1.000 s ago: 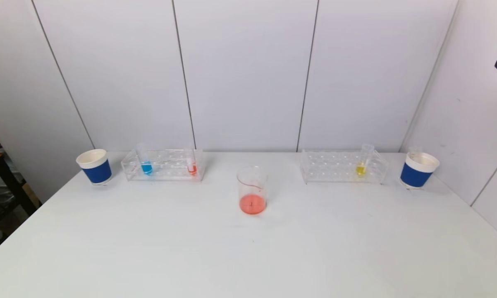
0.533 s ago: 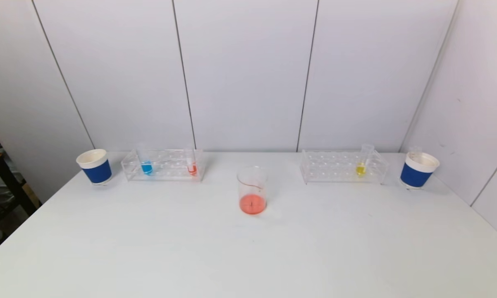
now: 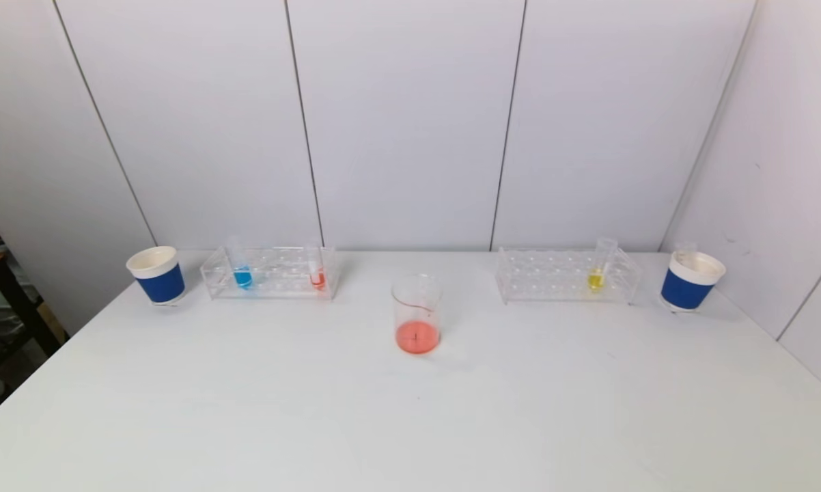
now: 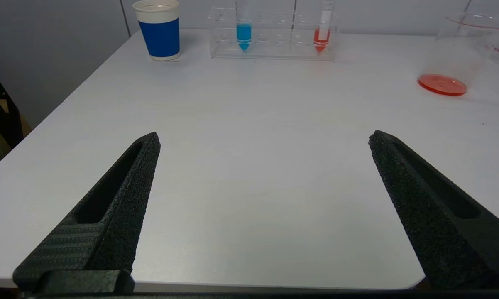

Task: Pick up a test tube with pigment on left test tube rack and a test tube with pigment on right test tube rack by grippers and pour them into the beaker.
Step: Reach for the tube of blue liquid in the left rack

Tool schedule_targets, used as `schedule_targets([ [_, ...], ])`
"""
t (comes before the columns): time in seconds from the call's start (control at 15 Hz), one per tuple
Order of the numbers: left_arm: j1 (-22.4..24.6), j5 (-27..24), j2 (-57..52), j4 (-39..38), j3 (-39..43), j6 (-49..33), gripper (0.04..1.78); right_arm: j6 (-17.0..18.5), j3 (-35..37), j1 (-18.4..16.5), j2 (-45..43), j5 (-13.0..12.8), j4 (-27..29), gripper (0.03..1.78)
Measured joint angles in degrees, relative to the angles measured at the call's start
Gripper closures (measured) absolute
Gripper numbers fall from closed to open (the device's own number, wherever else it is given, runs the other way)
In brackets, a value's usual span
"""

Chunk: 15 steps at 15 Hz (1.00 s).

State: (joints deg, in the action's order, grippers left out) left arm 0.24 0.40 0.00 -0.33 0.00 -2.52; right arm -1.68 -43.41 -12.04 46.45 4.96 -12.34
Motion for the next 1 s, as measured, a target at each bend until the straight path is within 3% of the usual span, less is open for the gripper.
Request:
schedule_targets([
  [0.2, 0.0, 0.0, 0.0, 0.0, 0.0, 0.0, 0.06, 0.1, 3.0, 0.0, -5.1, 0.8, 2.0, 0.04],
  [0.53, 0.0, 0.0, 0.0, 0.0, 0.0, 0.0, 0.06, 0.1, 3.6, 0.0, -14.1, 3.6, 10.9, 0.04],
  [0.73, 0.0, 0.0, 0.0, 0.0, 0.0, 0.0, 0.06, 0.2, 2.9, 0.3, -18.6, 3.7, 14.9, 0.04],
  [1.0, 0.0, 0.0, 0.0, 0.0, 0.0, 0.0, 0.06, 0.4, -0.8, 4.1, -24.4, 3.1, 24.5, 0.04],
])
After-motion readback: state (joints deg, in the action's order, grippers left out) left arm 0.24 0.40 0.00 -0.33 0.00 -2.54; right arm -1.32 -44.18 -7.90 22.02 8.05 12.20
